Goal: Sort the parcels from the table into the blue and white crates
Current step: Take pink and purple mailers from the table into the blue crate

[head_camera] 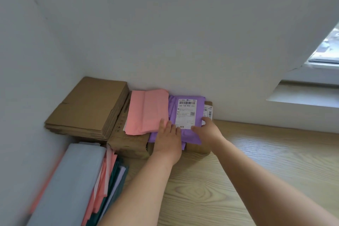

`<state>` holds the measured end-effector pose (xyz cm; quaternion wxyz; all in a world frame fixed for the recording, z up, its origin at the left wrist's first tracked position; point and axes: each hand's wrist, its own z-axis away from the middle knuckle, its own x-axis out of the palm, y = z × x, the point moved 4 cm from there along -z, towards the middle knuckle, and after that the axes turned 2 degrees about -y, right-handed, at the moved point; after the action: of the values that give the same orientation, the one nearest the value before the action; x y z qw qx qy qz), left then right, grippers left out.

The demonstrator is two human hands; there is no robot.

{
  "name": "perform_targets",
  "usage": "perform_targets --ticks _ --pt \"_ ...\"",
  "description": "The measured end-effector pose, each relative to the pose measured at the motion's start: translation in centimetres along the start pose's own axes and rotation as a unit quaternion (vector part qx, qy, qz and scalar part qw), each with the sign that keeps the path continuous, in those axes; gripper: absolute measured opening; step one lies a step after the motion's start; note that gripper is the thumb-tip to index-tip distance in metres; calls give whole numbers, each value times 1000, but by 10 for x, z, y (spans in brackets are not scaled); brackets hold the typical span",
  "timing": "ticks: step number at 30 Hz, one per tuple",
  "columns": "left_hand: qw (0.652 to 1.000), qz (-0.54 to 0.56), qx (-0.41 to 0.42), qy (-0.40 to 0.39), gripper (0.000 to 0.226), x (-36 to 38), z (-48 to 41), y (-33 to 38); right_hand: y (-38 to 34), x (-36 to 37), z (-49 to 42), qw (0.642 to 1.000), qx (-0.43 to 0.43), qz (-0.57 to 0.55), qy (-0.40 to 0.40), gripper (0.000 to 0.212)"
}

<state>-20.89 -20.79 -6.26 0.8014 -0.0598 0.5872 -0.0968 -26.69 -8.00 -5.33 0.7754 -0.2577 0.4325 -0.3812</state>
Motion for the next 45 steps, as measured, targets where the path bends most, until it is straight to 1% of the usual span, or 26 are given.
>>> perform_targets --ticks 1,3,5,7,8,11,13,14,15,16,18,19,21,23,24,25,26,28,29,32,34,35,40,45 --pt "1000 10 2 3 62 -1 0 -1 -1 -1 -1 1000 5 -16 8 62" --pt "999 30 8 10 61 -4 1 -4 0 -1 -3 998 16 -55 18 47" --pt "999 45 10 21 59 -8 2 -6 3 -1 -4 996 22 -85 5 30" --pt "998 56 7 30 56 -10 5 -8 6 -1 1 993 22 -118 -14 21" --pt "997 62 7 33 56 -12 9 -7 9 -3 6 991 23 -131 -17 20" --pt "995 98 -6 34 58 -16 21 -3 17 -12 19 987 24 -157 -16 27" --pt "983 166 -40 61 57 -23 30 0 24 -21 30 986 19 -165 -20 30" --pt "969 219 -68 88 55 -28 39 3 28 -28 38 985 15 -171 -24 30" --pt "947 282 -98 122 51 -31 45 4 32 -34 45 983 12 -181 -30 29" --pt "914 353 -132 152 48 -34 53 5 36 -40 54 981 8 -191 -38 26" --pt "822 505 -194 175 47 -35 67 11 41 -52 74 975 -8 -213 -64 23" --pt "777 570 -212 162 50 -36 74 17 45 -59 84 972 -18 -221 -75 23" --pt "687 681 -216 134 51 -36 80 29 53 -70 99 968 -38 -226 -98 25" --pt "613 752 -207 125 32 -38 87 42 59 -81 112 967 -51 -226 -109 26" --pt "586 776 -197 125 22 -40 91 47 62 -87 117 967 -53 -225 -110 26" --pt "560 797 -186 127 15 -43 99 56 67 -94 125 966 -58 -227 -111 25" --pt "541 812 -179 126 12 -44 106 65 72 -102 133 964 -66 -231 -111 23" --pt "508 836 -170 119 13 -44 116 76 77 -109 143 959 -81 -245 -117 14" --pt "490 849 -164 115 15 -46 122 83 80 -113 149 955 -88 -256 -120 14" --pt "430 886 -142 96 16 -48 137 99 90 -117 163 937 -99 -309 -132 27" --pt "400 903 -131 85 11 -49 142 106 96 -117 171 915 -99 -362 -146 28" --pt "394 907 -126 80 10 -50 144 107 98 -117 174 909 -99 -375 -150 29" --pt "392 913 -104 42 19 -50 147 99 102 -113 179 906 -103 -379 -156 33" --pt "389 917 -83 35 14 -49 142 84 95 -104 180 908 -109 -378 -146 36"
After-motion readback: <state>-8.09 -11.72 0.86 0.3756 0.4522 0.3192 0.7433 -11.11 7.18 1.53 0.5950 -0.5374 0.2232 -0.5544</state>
